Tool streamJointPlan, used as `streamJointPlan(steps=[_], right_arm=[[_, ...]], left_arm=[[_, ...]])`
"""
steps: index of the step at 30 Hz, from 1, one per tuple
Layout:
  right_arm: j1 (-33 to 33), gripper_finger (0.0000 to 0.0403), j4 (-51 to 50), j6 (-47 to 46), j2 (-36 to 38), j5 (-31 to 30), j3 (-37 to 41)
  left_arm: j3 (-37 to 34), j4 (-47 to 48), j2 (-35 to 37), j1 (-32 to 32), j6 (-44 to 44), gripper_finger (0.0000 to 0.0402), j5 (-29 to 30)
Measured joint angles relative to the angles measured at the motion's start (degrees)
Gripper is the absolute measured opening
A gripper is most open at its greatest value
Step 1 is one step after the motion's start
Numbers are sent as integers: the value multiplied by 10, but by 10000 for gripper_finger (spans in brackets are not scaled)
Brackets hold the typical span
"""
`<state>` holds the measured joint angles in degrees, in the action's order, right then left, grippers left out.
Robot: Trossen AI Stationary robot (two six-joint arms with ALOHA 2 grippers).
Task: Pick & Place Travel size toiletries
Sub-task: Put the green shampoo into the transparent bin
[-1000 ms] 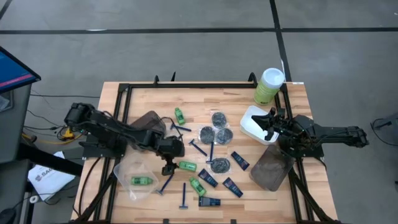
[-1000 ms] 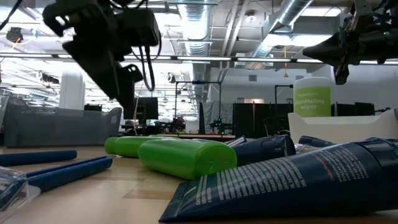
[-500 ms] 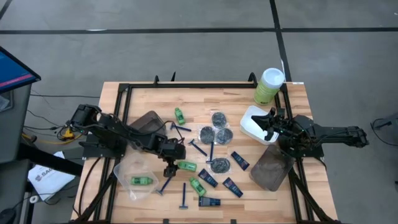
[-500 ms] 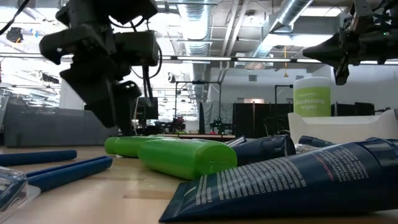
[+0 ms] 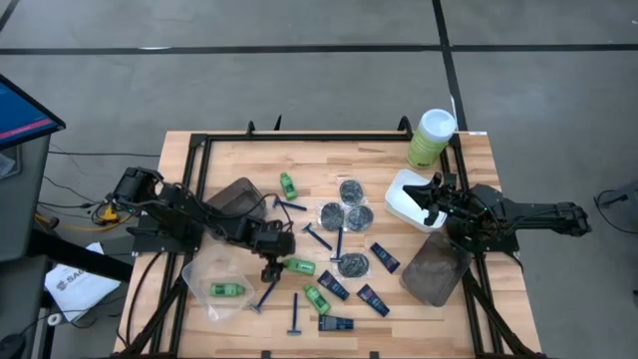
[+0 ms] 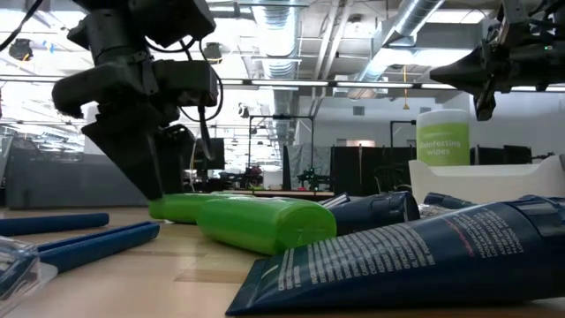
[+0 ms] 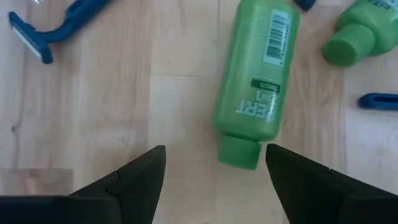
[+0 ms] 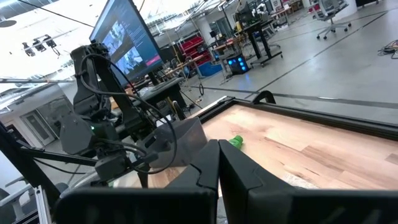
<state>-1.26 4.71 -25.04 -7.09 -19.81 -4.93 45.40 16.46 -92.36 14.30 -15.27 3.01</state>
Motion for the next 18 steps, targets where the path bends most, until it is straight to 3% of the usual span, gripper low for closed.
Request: streamJointPlan(steps=[9,18], right_arm=[[0,0,0,0,0,0,0],[0,0,0,0,0,0,0]], left_arm=[[-22,-30,0,8,0,266,8],[-39,-85,0,3,0,189,14]])
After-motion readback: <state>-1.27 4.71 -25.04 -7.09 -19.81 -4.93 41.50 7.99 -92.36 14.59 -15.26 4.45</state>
